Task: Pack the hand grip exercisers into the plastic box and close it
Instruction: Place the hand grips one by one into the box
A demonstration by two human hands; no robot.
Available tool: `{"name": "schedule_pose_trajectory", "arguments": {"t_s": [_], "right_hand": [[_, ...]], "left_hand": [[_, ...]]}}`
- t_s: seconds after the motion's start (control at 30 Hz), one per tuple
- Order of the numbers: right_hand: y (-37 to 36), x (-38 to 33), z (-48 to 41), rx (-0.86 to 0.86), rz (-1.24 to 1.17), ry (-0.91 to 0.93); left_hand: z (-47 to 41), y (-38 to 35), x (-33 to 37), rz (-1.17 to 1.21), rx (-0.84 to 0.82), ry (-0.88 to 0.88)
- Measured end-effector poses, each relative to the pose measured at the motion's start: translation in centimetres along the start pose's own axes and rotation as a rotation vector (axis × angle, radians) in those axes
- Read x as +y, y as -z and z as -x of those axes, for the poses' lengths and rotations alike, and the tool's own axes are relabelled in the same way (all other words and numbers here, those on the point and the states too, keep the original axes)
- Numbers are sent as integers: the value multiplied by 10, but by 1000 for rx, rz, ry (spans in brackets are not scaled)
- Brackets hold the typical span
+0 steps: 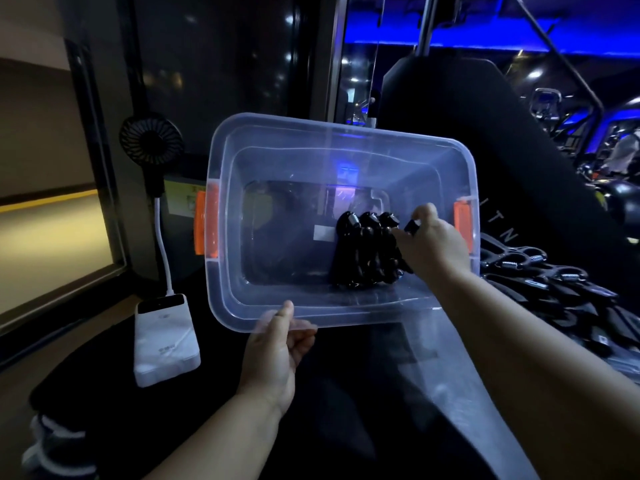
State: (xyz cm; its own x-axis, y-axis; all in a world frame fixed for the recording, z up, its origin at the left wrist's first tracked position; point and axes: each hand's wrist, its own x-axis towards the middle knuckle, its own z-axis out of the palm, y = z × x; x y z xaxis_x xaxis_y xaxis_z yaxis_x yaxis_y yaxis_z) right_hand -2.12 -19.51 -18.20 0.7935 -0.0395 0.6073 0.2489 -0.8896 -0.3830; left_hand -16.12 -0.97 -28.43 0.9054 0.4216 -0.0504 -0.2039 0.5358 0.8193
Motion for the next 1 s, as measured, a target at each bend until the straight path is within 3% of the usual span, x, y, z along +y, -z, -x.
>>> {"name": "schedule_pose_trajectory", "arguments": {"t_s": [0.13, 0.2, 0.3, 0.4, 0.5, 0.63, 0.8, 1.0], "right_hand": [[26, 40, 9, 239, -10, 116], [32, 63, 16, 282, -123, 28], [32, 95, 25, 223, -264, -159], [27, 115, 37, 49, -380, -360], [12, 138, 49, -90, -310, -466], [-1, 157, 52, -180, -246, -465], [0, 166, 49, -147, -86, -421], [15, 187, 45, -115, 320, -296]], "left_hand": [[2, 0, -1, -3, 1, -23], [2, 0, -1, -3, 1, -37], [3, -1, -2, -10, -9, -52], [4, -1, -3, -23, -9, -65], [5, -3, -3, -38, -13, -80], [5, -4, -5, -55, -13, -95], [3, -4, -6, -56, -6, -99], [2, -4, -7, -51, -9, -105]]}}
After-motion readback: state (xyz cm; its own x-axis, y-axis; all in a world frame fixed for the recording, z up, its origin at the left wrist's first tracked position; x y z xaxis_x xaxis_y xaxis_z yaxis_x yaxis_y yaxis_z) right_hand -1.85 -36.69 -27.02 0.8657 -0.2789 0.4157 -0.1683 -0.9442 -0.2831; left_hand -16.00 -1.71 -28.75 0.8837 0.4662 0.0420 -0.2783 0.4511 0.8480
